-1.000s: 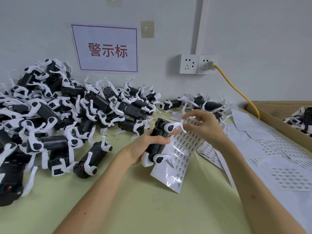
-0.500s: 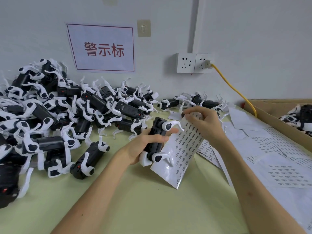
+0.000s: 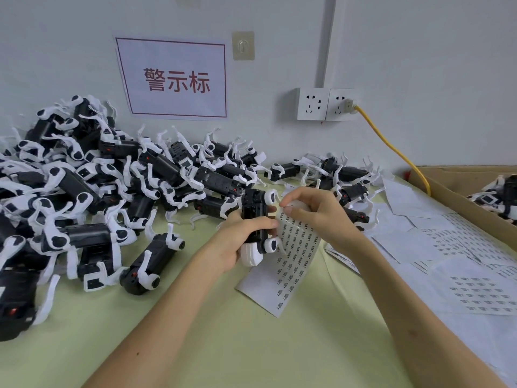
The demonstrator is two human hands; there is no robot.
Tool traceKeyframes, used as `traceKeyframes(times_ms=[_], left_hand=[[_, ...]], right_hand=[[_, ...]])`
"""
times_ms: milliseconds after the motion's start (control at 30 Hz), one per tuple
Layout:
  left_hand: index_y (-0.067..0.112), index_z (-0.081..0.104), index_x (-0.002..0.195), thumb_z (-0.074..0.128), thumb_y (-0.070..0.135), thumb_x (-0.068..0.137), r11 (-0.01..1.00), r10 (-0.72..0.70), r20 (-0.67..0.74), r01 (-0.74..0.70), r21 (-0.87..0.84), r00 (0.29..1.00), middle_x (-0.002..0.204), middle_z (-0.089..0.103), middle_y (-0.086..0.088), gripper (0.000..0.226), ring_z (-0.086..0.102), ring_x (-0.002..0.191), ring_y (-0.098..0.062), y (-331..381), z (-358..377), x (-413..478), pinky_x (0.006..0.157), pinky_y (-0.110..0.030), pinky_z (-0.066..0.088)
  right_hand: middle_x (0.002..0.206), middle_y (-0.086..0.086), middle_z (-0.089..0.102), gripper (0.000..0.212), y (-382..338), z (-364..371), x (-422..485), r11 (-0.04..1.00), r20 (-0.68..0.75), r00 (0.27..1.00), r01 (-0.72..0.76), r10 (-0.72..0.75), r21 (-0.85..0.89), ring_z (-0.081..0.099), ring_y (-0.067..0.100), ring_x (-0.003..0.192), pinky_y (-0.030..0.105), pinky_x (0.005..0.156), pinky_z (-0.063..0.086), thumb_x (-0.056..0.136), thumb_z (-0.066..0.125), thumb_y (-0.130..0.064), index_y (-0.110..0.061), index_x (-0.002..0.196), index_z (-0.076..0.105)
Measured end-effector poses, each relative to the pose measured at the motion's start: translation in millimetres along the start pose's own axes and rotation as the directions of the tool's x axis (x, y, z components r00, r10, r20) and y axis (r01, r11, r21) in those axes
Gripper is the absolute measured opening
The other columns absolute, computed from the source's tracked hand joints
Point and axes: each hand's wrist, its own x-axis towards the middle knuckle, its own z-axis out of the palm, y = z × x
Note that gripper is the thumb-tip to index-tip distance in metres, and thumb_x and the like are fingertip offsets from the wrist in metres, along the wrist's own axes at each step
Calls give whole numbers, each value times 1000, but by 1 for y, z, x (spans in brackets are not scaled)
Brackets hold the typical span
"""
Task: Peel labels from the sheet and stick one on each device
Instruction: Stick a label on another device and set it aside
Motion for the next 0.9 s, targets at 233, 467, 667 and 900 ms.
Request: traceKeyframes(times_ms=[233,467,667,900], left_hand=[[20,75,96,81,2,79,996,91,-131,-88,30,987,74,74,2,25,71,68,-13,-2,4,4,63,-30,55],[12,69,93,77,-7,79,977,214,-258,-212,36,942,63,70,6,25,72,58,-13,-2,7,5,51,-23,55],[12,67,88,76,-9,81,962,273,-284,-262,78,919,59,69,8,23,70,55,-7,-2,7,5,49,-17,51],[15,66,73,76,-7,79,941,330,-279,-292,169,902,65,68,-2,25,69,59,-19,0,5,5,55,-31,59]], right_hand=[[98,-3,71,7,2,10,0,989,-80,996,35,-47,-141,67,12,93,36,91,53,92,74,-10,-16,92,77],[109,-2,67,12,6,20,1,750,-155,897,240,-414,-616,50,18,103,55,91,44,82,84,-12,-21,89,82],[114,-1,69,13,4,23,-1,617,-126,855,254,-504,-745,55,27,106,47,89,41,79,86,-13,-21,88,83],[92,-3,76,12,3,30,-3,661,-121,869,266,-479,-701,70,24,89,42,86,44,82,81,-4,-14,88,82]])
